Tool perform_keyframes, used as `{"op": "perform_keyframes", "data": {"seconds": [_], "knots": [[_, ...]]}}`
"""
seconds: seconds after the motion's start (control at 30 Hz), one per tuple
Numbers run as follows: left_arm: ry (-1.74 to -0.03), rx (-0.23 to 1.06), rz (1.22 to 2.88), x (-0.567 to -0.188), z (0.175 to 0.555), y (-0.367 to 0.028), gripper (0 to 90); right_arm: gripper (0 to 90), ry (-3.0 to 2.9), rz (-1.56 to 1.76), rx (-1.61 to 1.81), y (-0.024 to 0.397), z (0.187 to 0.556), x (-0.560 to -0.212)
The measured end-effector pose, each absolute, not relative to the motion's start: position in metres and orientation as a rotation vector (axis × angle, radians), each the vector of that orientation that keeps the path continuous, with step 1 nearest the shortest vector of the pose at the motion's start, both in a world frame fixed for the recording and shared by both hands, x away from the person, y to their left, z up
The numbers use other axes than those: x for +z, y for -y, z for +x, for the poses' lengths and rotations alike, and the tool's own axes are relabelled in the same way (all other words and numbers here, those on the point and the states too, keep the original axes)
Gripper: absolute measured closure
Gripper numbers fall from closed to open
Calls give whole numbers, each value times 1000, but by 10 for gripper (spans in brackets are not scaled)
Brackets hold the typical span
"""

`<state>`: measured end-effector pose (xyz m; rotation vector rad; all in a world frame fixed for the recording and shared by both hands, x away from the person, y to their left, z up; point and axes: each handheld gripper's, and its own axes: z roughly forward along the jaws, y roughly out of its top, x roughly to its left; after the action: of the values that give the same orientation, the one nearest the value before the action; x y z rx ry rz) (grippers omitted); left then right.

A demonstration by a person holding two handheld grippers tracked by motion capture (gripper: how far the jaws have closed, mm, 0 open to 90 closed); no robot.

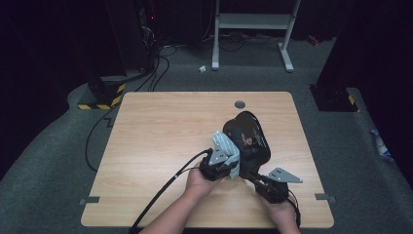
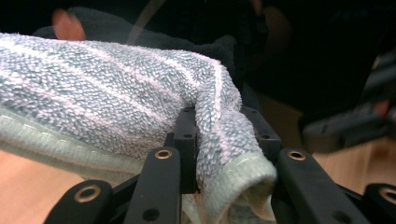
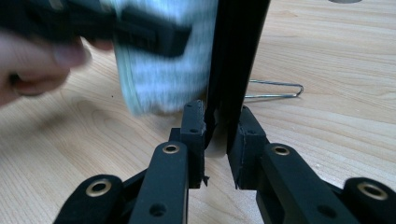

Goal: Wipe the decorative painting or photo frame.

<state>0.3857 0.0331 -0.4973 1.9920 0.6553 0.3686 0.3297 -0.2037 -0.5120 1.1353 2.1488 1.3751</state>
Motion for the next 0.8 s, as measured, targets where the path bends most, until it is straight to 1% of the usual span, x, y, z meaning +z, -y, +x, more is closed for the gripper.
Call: {"op": "perform_keyframes", "data": {"seconds": [0.03,0.07,0.13,0.2,0.37,0.6,0.7,0.8], "knots": [[-655,369,1992,-497,386,-33,709,774,-2149,1135,1375,204,330,-512],[-675,347,2006,-507,386,-34,709,774,-2147,1136,1376,204,330,-512],[-679,339,2008,-515,385,-34,710,774,-2147,1136,1374,204,330,-512],[-680,338,1998,-516,384,-35,712,774,-2146,1135,1375,204,330,-512],[-673,347,1948,-494,385,-40,712,777,-2146,1129,1365,204,329,-512],[-579,402,1848,-446,377,-37,712,778,-2148,1127,1366,203,329,-512],[-547,415,1845,-439,373,-30,712,777,-2151,1127,1370,203,329,-513],[-543,413,1859,-443,373,-26,712,777,-2152,1128,1371,204,329,-513]]}}
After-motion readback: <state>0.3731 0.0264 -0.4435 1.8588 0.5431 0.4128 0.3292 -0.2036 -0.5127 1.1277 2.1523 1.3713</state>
